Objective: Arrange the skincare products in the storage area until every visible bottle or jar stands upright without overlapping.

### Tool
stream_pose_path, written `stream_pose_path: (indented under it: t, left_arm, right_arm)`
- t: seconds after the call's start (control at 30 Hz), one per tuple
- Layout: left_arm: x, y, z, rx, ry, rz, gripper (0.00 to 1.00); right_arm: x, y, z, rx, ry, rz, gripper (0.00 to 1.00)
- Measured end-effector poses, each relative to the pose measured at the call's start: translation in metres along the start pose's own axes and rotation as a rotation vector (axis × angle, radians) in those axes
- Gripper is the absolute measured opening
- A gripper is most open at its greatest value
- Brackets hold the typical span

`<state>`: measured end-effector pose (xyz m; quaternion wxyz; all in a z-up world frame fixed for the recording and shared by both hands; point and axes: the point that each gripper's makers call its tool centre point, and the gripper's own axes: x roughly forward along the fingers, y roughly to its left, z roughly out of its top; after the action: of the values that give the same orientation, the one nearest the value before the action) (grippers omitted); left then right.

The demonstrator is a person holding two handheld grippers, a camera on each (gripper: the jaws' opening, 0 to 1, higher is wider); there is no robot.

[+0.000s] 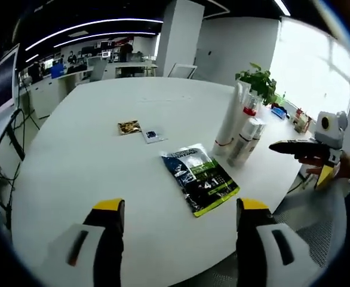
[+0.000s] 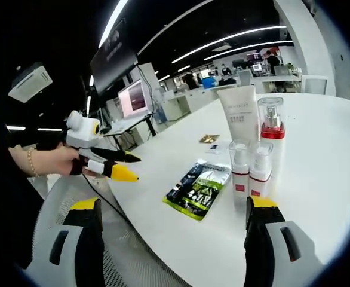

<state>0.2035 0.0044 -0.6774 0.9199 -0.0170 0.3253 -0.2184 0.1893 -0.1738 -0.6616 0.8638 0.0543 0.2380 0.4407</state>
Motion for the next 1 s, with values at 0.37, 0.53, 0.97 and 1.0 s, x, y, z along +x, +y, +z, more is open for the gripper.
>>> stream_pose_path:
  t: [0.37, 0.53, 0.97, 1.0]
  left_arm:
    - [-0.021, -0.008, -0.004, 0.092, -0.004, -0.037, 0.86]
    - [-0.028, -0.001, -0.006, 0.098, -0.01, -0.028, 0.9]
    - [-0.033, 0.009, -0.001, 0.079, -0.045, 0.019, 0.99]
    - [-0.034, 0.009, 0.0, 0.072, -0.046, 0.02, 0.99]
  right_arm:
    - [0.001, 0.006, -0.002, -0.011, 0.01, 0.028, 1.0]
    - [0.002, 0.005, -0.004, -0.014, 0.022, 0.026, 1.0]
    - [0.002, 0.005, -0.006, -0.015, 0.035, 0.018, 1.0]
    - [0.002, 0.005, -0.006, -0.016, 0.035, 0.017, 1.0]
